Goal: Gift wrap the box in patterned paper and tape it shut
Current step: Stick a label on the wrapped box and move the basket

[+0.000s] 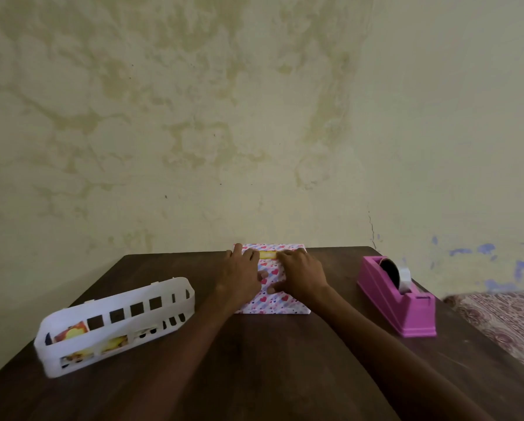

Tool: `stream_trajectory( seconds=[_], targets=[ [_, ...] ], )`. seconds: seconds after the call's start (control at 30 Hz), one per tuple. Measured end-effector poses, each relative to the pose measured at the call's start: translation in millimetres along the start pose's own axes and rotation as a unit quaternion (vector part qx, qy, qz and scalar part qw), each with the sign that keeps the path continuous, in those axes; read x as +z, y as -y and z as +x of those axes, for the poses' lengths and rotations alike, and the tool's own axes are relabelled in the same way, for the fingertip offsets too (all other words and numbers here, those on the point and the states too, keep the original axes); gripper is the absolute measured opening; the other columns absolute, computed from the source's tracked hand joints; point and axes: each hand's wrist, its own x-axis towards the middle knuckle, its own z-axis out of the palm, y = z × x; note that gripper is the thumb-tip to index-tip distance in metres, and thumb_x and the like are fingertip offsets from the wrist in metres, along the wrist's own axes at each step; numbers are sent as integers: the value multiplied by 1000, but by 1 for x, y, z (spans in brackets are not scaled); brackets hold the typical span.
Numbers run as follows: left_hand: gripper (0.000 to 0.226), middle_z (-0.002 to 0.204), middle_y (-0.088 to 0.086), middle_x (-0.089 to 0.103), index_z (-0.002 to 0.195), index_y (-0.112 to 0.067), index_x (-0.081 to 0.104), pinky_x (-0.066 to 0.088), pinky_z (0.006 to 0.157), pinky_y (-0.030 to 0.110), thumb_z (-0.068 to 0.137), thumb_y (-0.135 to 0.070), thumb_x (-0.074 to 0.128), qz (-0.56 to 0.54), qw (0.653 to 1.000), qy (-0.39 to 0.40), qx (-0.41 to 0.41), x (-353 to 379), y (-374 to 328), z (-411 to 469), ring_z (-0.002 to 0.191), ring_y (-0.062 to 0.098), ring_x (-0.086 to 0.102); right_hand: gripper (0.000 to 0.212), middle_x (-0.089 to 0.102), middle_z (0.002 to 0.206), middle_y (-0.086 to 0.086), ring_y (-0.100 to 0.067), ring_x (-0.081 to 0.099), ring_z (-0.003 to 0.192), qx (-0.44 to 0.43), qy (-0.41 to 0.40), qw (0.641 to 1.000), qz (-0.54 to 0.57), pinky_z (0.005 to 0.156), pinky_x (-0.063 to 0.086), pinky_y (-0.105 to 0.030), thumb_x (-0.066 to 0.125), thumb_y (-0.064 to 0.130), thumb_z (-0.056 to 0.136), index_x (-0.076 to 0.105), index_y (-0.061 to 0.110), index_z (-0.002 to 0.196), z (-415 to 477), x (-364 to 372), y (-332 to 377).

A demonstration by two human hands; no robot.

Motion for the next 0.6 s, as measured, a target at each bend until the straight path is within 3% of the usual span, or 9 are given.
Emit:
stream_trajectory(
  seconds=[0.13, 0.23, 0.3, 0.37, 0.43, 0.53, 0.6],
  targets=[
    [67, 150, -1, 38, 144, -22, 37, 27, 112, 34, 90, -59, 48, -112, 992, -55, -14, 5, 5, -5, 137, 21, 31, 73, 56, 136, 1, -21, 43, 125, 0, -54, 999, 3, 100, 40, -37, 69, 64, 77, 53, 25, 136, -9, -8, -10],
    [74, 148, -3, 37, 141, -26, 40, 32, 106, 29, 80, -63, 61, -182, 978, -100, -34, 7, 14, -7, 130, 16, 35, 90, 33, 152, -3, -27, 30, 136, 29, -34, 998, 35, 106, 39, -44, 71, 65, 74, 34, 29, 148, -10, -8, -15],
    [93, 151, 0, 28, 145, -29, 28, 34, 108, 34, 70, -63, 71, -278, 957, -40, -76, 15, 21, -5, 134, 19, 34, 107, 20, 158, -9, -34, 27, 141, 96, 31, 989, 104, 108, 37, -50, 76, 62, 70, 18, 28, 154, -6, -5, -17],
    [108, 152, 0, 29, 146, -32, 19, 38, 110, 42, 62, -54, 82, -431, 893, 49, -117, 20, 25, -3, 135, 21, 36, 110, 27, 157, -12, -32, 35, 140, 141, 88, 965, 201, 108, 39, -46, 81, 50, 72, 14, 23, 155, -3, -1, -18],
    [106, 149, 0, 35, 146, -29, 19, 41, 107, 43, 64, -35, 86, -510, 849, 63, -124, 24, 27, 1, 134, 22, 39, 104, 42, 150, -10, -28, 47, 131, 149, 89, 955, 240, 102, 44, -39, 83, 40, 73, 20, 20, 154, 2, 3, -21],
    [99, 148, 5, 34, 146, -24, 21, 43, 106, 44, 70, -12, 83, -534, 835, 38, -124, 23, 35, 21, 135, 25, 38, 105, 51, 141, -10, -28, 53, 123, 173, 63, 948, 261, 98, 50, -40, 87, 38, 69, 25, 21, 153, 21, 5, -30],
    [98, 147, 8, 36, 146, -22, 21, 44, 104, 45, 71, -12, 82, -497, 859, 33, -121, 22, 42, 42, 133, 27, 40, 105, 53, 139, -12, -30, 53, 123, 177, 55, 944, 271, 98, 50, -41, 87, 37, 68, 27, 21, 152, 39, 8, -36]
  ],
)
